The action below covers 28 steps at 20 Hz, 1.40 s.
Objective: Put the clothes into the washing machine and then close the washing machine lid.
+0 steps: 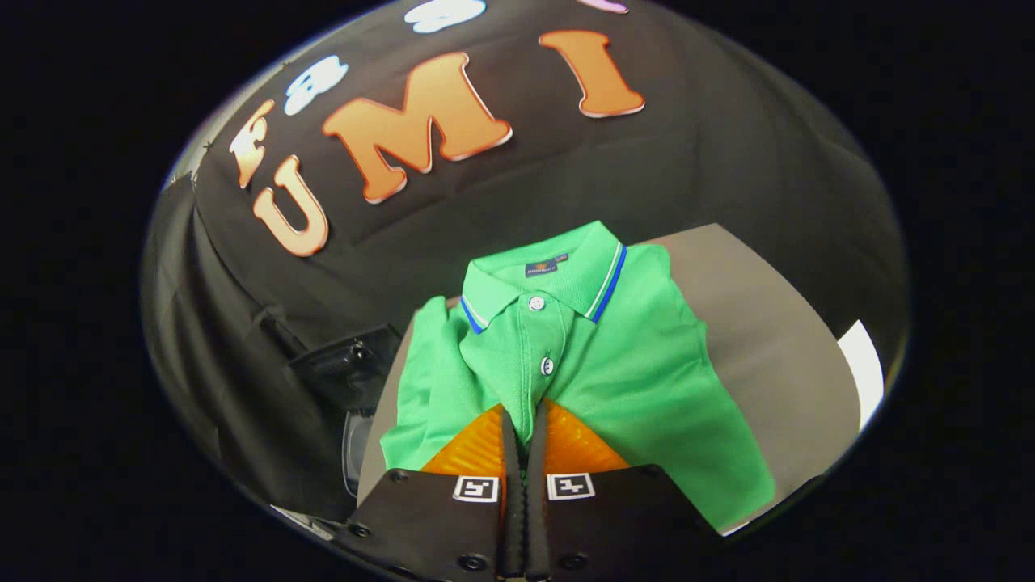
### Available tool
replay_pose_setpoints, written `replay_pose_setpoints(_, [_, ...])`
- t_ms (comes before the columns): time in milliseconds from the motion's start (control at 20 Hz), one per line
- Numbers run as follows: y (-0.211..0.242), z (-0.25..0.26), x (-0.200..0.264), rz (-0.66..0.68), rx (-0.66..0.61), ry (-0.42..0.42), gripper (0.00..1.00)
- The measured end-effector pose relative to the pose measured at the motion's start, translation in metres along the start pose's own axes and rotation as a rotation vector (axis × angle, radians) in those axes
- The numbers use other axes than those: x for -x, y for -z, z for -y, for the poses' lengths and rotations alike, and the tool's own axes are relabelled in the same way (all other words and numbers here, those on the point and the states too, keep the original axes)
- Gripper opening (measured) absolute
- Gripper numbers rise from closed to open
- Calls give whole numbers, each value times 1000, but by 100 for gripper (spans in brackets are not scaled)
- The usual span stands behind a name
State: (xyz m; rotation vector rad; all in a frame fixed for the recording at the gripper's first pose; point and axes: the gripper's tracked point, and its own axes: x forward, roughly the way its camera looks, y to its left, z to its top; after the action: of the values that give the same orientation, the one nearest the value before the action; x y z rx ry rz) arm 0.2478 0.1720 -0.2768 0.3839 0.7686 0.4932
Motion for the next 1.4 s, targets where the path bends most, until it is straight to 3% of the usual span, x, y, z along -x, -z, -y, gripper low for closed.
replay_pose_setpoints(250, [-31, -4, 18, 337, -32, -77, 8])
replay_pose_setpoints(400, [-43, -9, 32, 456, -11, -109, 8])
replay_pose_setpoints(700, [-48, -44, 105, 604, 134, -156, 8])
replay_pose_setpoints(900, [-49, -81, 126, 671, 180, -147, 8])
replay_pose_setpoints(1200, [-43, -176, 154, 752, 275, -153, 8])
replay_pose_setpoints(1400, [-21, -250, 141, 740, 308, -221, 8])
